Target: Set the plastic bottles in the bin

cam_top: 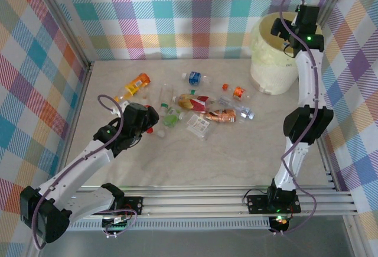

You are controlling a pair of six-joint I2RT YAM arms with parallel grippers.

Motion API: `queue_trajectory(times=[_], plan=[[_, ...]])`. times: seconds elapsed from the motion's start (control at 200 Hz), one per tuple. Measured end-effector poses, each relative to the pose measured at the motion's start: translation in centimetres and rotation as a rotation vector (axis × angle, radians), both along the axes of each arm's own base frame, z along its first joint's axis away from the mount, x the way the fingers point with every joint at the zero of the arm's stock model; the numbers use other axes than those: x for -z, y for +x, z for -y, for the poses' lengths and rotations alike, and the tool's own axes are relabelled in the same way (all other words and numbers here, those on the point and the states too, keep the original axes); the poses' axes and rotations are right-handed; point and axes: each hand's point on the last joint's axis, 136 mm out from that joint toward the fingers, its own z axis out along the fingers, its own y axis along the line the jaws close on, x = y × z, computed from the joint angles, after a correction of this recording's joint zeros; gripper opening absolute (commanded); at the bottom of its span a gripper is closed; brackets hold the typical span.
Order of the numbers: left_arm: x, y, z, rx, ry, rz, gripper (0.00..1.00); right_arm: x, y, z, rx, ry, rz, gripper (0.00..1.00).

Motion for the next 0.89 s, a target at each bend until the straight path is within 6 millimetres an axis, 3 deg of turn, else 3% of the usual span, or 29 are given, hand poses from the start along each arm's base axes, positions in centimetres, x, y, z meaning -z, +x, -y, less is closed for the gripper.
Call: queue_trajectory(times=[0.15, 0.255, 0.38, 0.575, 0.895], plan=[[1.1, 0.9, -0.4, 0.0, 0.003, -0.036, 1.0, -2.4, -1.8, -1.8, -0.088, 0.027, 0.064, 1.0], [2.4, 1.5, -1.1, 0.0, 0.012, -0.086, 1.0, -2.9, -3.0, -3.2, -0.146, 0.053, 0.087, 1.0], [3.8, 2.4, -1.4, 0.022, 0.02, -0.155, 1.0, -2.7, -4.9, -5.2, -0.216, 0.082, 0.104, 1.0], [5.2, 4.0, -1.5, 0.061, 0.038, -0.225, 1.0, -2.3, -9.0, -9.8, -0.361, 0.116, 0.134, 1.0], [8.3, 4.4, -1.1, 0.195, 0.055, -0.328, 0.99, -0.7, -14.8, -16.5, -0.618, 0.226, 0.138, 1.0]])
